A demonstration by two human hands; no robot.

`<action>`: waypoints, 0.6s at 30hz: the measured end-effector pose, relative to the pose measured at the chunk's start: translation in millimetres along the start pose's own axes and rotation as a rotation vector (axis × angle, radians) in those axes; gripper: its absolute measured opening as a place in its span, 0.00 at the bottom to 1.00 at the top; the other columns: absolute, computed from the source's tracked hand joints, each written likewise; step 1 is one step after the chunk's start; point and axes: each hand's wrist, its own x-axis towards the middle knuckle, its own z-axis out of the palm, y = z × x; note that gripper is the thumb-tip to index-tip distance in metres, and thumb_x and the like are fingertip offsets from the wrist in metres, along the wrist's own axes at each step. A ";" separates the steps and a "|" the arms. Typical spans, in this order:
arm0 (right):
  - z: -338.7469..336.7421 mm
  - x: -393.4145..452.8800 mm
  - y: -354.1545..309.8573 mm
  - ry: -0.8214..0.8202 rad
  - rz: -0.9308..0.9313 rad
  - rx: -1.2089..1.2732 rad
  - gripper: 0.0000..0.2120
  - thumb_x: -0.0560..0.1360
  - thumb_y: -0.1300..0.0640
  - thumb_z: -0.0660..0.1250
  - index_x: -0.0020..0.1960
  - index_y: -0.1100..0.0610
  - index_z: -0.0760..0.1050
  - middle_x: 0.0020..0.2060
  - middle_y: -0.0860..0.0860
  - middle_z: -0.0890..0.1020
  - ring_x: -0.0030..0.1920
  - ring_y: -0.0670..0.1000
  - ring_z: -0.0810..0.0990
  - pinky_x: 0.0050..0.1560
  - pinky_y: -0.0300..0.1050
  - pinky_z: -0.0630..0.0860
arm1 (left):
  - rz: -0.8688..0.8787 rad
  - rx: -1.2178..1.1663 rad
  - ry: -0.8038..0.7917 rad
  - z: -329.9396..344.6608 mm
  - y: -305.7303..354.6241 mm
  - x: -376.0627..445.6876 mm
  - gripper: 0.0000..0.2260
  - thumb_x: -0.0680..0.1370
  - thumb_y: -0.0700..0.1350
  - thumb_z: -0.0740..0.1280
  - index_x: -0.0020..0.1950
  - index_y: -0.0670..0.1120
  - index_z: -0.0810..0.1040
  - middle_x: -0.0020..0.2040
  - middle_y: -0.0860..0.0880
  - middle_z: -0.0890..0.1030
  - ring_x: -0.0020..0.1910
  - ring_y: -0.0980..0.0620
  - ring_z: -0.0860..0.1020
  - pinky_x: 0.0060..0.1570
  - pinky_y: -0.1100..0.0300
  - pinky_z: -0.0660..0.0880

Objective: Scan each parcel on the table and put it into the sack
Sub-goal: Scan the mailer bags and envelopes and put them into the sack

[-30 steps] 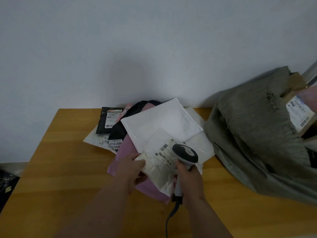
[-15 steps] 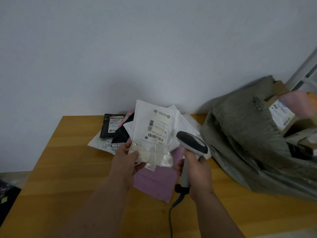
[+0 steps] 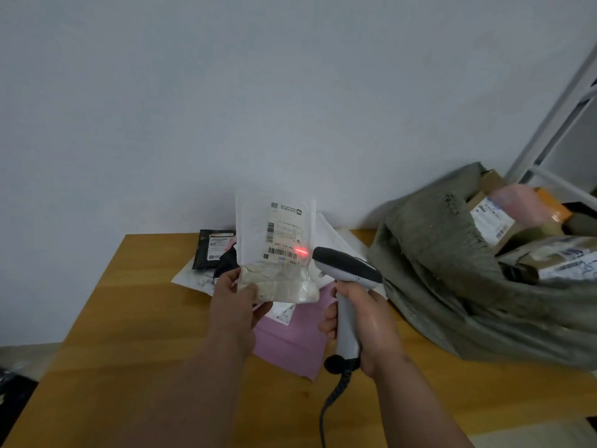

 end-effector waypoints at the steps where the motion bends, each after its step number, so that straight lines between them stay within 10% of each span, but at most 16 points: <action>1: -1.0 -1.4 -0.1 -0.006 0.000 0.000 0.09 0.77 0.58 0.65 0.42 0.63 0.78 0.29 0.58 0.80 0.31 0.57 0.79 0.32 0.46 0.73 | 0.004 0.000 0.005 0.3 0.0 -2.1 0.16 0.79 0.32 0.62 0.63 0.48 0.72 0.58 0.46 0.76 0.55 0.43 0.78 0.50 0.46 0.80; 18: -78.0 -17.5 -17.1 -0.102 -0.016 -0.022 0.09 0.77 0.58 0.65 0.49 0.65 0.76 0.31 0.59 0.80 0.30 0.56 0.80 0.31 0.46 0.74 | 0.082 -0.011 0.024 56.6 -25.3 -68.9 0.14 0.79 0.31 0.61 0.59 0.49 0.74 0.58 0.45 0.77 0.56 0.43 0.79 0.43 0.51 0.79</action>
